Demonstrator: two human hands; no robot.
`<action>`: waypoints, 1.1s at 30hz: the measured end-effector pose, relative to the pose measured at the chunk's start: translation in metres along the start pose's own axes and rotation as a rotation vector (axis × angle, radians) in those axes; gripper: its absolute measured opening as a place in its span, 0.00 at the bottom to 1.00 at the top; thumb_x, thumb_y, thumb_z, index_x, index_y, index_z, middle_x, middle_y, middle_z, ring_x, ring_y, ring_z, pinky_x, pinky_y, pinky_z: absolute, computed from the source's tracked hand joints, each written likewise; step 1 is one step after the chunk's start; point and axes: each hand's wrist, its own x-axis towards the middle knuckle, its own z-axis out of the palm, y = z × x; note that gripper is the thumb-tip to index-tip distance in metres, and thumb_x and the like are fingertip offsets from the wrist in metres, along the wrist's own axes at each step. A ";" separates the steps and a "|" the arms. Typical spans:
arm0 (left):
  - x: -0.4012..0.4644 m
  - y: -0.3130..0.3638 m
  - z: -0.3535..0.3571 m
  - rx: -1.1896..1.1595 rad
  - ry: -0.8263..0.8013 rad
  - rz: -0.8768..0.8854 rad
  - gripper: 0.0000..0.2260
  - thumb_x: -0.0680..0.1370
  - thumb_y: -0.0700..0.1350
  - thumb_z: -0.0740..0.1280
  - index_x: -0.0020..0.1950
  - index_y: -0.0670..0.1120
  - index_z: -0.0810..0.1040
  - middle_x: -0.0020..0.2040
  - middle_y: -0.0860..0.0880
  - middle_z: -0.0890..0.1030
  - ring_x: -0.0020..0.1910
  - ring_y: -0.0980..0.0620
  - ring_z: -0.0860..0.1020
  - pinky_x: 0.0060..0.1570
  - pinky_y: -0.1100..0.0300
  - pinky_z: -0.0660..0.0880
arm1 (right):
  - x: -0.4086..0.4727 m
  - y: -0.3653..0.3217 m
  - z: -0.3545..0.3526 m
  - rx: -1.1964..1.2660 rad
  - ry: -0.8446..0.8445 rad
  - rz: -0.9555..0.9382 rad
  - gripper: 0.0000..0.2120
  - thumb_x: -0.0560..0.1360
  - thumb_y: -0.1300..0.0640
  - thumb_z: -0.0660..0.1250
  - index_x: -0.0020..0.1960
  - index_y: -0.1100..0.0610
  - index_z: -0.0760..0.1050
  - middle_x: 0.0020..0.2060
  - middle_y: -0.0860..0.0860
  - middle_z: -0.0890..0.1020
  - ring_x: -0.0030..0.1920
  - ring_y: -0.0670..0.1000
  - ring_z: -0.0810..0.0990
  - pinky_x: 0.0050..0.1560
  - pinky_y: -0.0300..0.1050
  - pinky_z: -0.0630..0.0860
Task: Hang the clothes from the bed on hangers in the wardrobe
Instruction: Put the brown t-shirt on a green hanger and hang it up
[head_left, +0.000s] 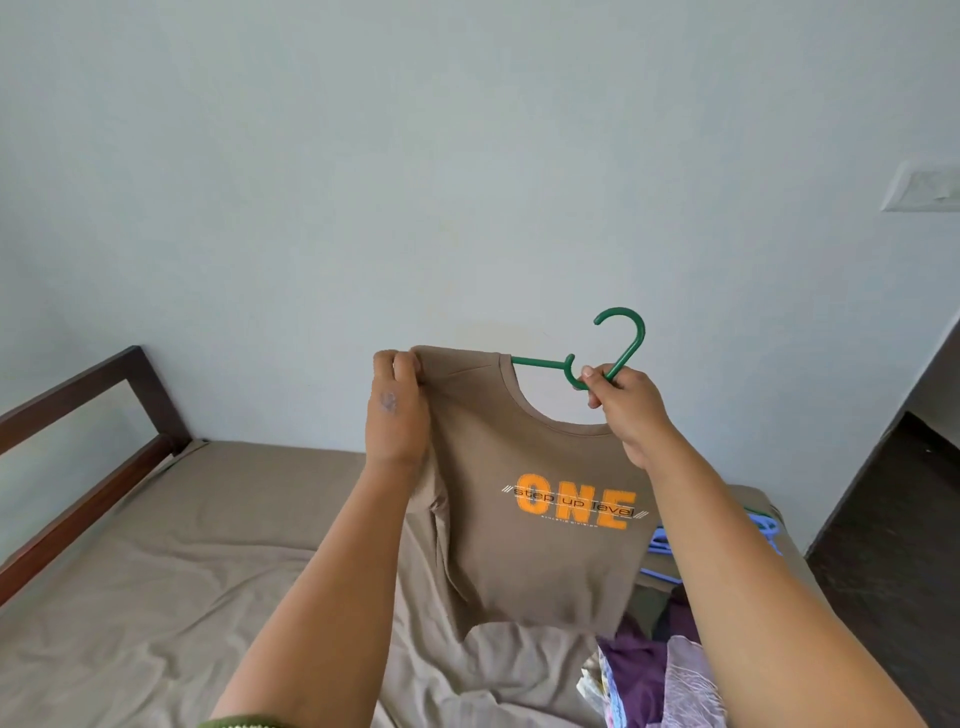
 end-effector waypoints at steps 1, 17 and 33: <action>0.004 -0.003 -0.001 0.019 -0.017 0.003 0.12 0.74 0.29 0.58 0.52 0.43 0.72 0.53 0.49 0.70 0.45 0.49 0.72 0.44 0.60 0.67 | 0.001 0.001 -0.001 -0.013 0.011 -0.006 0.17 0.81 0.51 0.60 0.38 0.59 0.74 0.35 0.52 0.76 0.42 0.51 0.74 0.50 0.47 0.69; 0.073 -0.020 -0.038 -0.126 -0.101 -0.131 0.14 0.81 0.37 0.59 0.65 0.45 0.75 0.56 0.46 0.80 0.51 0.49 0.79 0.51 0.64 0.70 | -0.006 -0.004 -0.007 -0.113 -0.296 -0.116 0.09 0.79 0.55 0.65 0.40 0.53 0.78 0.35 0.50 0.78 0.44 0.51 0.77 0.54 0.47 0.73; 0.020 0.012 0.012 0.124 -0.413 0.319 0.13 0.82 0.53 0.59 0.40 0.49 0.68 0.32 0.55 0.69 0.39 0.51 0.69 0.45 0.55 0.59 | 0.009 -0.006 -0.014 -0.122 -0.226 0.003 0.21 0.77 0.36 0.60 0.57 0.51 0.77 0.54 0.47 0.81 0.60 0.49 0.76 0.59 0.46 0.68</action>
